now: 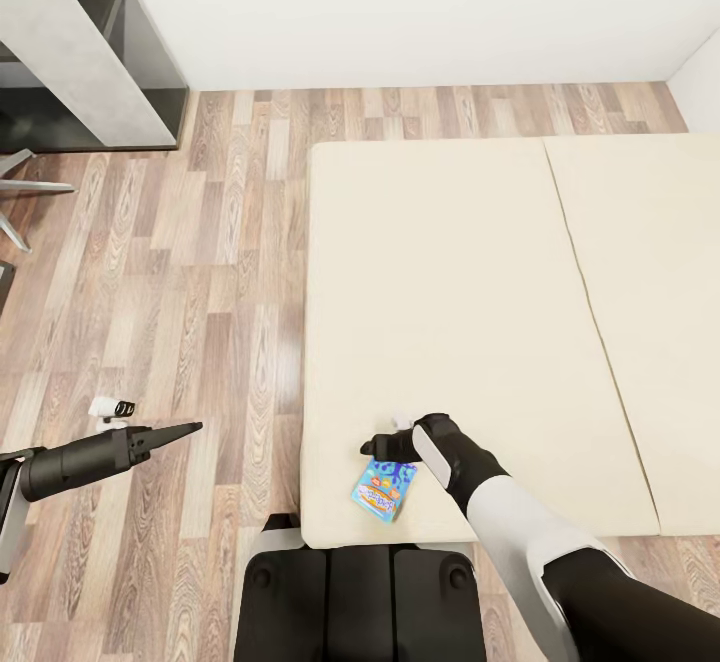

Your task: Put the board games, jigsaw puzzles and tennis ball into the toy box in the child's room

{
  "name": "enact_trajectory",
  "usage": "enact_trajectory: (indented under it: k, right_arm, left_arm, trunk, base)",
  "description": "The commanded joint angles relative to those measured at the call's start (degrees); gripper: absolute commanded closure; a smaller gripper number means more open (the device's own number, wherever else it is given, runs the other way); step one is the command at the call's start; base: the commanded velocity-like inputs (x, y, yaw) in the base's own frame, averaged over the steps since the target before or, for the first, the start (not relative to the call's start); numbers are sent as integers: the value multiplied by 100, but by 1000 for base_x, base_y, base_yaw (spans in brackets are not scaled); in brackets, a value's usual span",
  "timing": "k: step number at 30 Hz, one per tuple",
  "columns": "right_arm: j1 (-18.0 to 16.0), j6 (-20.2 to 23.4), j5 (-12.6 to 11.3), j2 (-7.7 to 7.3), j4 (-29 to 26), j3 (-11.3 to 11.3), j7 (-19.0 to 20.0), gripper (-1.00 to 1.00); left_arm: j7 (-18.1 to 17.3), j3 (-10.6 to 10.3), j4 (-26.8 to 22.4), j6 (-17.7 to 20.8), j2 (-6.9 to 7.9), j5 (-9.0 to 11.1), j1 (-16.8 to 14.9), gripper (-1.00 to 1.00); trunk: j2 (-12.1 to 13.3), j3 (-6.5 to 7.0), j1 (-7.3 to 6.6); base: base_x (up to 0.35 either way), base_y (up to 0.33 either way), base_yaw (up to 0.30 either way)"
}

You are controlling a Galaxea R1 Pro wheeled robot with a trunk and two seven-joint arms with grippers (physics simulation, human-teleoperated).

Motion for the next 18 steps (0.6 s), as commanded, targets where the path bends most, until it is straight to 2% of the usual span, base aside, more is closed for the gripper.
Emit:
enact_trajectory:
  k: [1, 18]
  right_arm:
    - [-2, 20, 21, -2, -5, 16, 17, -100]
    - [3, 32, 9, -70, -10, -13, 27, -100]
  left_arm:
    - [-25, 0, -1, 61, 1, -6, -1, -100]
    - [-25, -7, -1, 61, -10, -6, -1, -100]
  trunk:
    - [-9, -6, 3]
    - [-9, -6, 3]
  base:
    - [0, 0, 0]
    - [0, 0, 0]
